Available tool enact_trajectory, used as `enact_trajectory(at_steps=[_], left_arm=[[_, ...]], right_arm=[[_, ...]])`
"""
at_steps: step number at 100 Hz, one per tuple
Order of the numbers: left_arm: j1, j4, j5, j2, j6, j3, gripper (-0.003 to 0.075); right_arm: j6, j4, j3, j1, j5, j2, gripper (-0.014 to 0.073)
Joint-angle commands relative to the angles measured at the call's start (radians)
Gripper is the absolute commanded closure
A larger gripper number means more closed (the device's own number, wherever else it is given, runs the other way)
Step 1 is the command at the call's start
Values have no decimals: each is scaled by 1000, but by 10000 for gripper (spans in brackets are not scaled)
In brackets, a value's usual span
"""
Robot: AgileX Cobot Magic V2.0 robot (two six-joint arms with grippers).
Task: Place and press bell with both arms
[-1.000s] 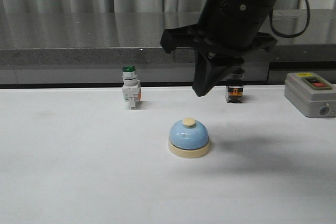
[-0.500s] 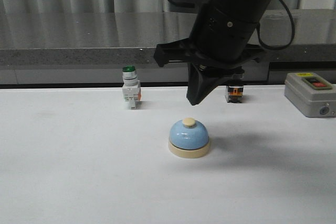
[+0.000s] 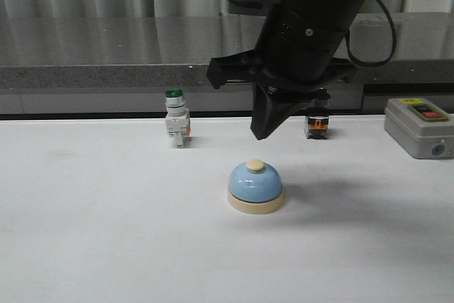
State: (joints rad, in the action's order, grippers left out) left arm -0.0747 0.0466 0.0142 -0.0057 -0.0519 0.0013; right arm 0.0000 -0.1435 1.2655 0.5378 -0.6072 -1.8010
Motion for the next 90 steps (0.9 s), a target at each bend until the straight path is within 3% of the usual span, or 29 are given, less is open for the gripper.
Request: enact_trajectory(at_steps=[1, 56, 90], left_arm=[[0, -8, -82, -27, -13, 42, 741], [0, -8, -82, -27, -13, 42, 741], [0, -8, -82, -27, -13, 42, 741]], right_arm=[[-7, -8, 32, -1, 37, 34, 654], [-7, -8, 37, -1, 17, -36, 654], [-7, 0, 80, -24, -3, 96, 654]])
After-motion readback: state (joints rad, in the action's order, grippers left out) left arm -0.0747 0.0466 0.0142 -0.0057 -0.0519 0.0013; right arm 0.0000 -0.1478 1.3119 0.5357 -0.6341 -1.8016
